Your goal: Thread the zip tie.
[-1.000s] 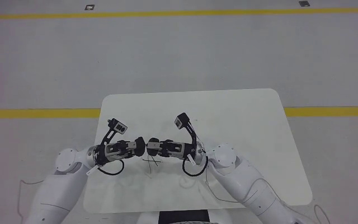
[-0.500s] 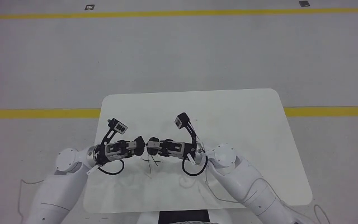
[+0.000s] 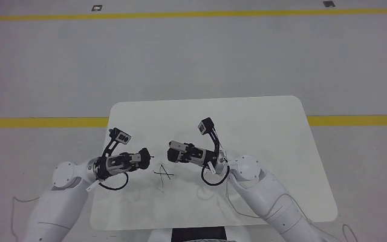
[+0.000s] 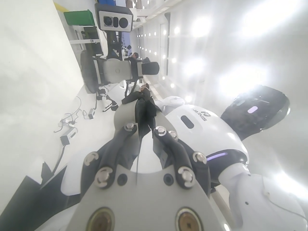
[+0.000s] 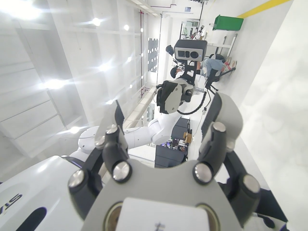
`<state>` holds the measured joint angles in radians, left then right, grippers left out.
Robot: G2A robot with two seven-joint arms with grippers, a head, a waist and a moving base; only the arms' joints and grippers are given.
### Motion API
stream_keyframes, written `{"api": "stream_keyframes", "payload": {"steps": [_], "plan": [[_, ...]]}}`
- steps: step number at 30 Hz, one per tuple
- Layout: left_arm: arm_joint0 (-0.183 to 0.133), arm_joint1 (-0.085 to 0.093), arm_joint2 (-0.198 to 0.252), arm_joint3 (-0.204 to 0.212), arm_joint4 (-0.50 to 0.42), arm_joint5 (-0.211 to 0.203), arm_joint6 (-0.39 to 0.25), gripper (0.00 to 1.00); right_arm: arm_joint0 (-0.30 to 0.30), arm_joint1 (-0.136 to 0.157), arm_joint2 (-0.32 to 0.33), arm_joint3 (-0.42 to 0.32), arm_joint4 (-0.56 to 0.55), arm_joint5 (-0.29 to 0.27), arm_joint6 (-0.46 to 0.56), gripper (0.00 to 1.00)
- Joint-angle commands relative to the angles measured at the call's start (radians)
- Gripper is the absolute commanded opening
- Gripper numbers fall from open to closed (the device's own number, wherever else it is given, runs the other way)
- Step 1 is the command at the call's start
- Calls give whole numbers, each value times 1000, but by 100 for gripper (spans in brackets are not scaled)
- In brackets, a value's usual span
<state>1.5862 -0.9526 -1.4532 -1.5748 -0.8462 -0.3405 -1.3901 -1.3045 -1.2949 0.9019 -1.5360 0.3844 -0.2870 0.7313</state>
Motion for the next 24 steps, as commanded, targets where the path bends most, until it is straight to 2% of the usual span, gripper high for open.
{"api": "stream_keyframes", "payload": {"steps": [1, 12, 13, 16, 18, 19, 23, 24], "plan": [[3, 1, 0, -5, 8, 0, 0, 0, 0, 0, 0, 0, 1, 0, 1, 100], [3, 1, 0, -5, 8, 0, 0, 0, 0, 0, 0, 0, 1, 0, 1, 100], [-2, 1, 0, -6, 35, 0, 22, 0, 0, 0, 0, 0, 1, 0, 1, 100], [-11, -2, -19, 19, 54, 0, 28, 0, 0, 0, 0, 0, 1, 0, 1, 100], [-11, -7, -45, 64, 25, 0, 2, 0, 0, 0, 0, 0, 1, 0, 1, 100], [-12, -8, -54, 73, 28, 0, 0, 0, 0, 0, 0, 0, 1, 0, 1, 100], [1, -11, -108, 117, 20, 0, 0, 0, 0, 0, 0, 0, 1, 0, 1, 100], [7, -11, -135, 139, 14, 0, 0, 0, 0, 0, 0, 0, 1, 0, 1, 100]]}}
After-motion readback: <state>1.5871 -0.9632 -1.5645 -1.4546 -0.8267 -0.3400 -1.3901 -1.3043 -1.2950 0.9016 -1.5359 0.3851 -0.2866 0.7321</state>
